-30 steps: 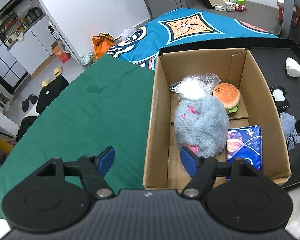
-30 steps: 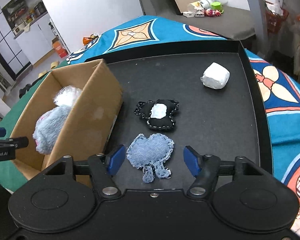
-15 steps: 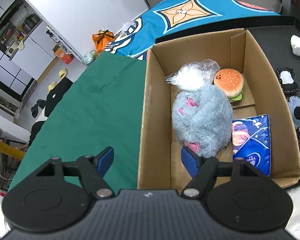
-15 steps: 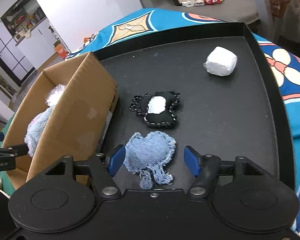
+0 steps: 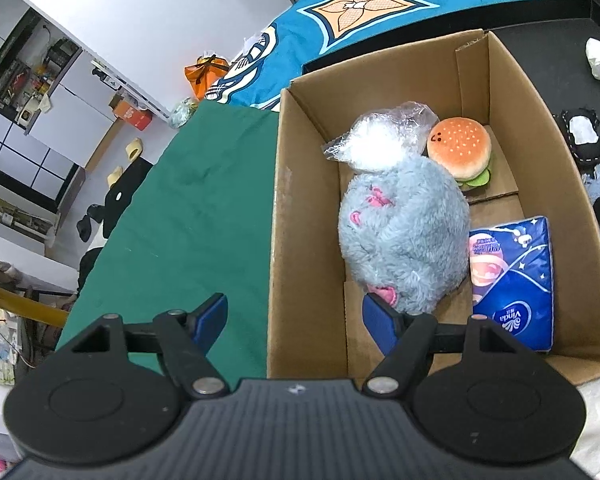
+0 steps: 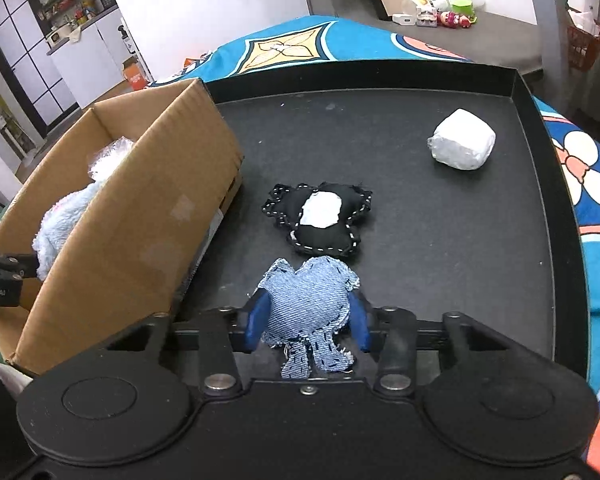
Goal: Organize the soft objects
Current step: 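Reach the right gripper to the blue denim cloth and grasp it, then lift the denim cloth with the right gripper and drop it into the box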
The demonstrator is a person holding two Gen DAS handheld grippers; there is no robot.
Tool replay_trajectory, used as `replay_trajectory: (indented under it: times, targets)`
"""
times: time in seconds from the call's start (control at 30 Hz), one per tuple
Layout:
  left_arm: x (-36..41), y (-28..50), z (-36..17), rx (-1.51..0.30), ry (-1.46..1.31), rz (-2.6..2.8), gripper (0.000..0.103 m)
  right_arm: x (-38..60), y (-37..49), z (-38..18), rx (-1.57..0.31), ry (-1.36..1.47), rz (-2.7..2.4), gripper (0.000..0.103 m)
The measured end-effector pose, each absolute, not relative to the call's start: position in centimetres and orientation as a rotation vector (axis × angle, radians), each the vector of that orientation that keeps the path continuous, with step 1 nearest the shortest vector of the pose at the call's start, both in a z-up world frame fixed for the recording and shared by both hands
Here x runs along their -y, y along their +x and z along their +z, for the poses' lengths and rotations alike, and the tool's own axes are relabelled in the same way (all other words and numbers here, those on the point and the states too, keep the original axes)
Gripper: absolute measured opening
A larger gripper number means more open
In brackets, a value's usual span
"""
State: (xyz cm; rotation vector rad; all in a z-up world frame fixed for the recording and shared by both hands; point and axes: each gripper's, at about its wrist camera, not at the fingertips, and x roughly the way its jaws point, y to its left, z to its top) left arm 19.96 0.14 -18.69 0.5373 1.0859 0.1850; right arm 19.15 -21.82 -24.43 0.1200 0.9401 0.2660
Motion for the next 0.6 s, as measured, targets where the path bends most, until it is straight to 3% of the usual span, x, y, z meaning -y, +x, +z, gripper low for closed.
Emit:
replay_trajectory:
  times: [0.33,0.6]
  targets:
    - [0.6,19.0,-18.0,-1.052,0.541,0.19,0.073,23.1,18.8,-23.7,-0.958,0.179,0.223,0.027]
    - [0.0,18.4,-17.1,-1.04,0.511,0.185,0.073,23.6,18.2,-21.8,-0.915,0.171,0.204,0.027]
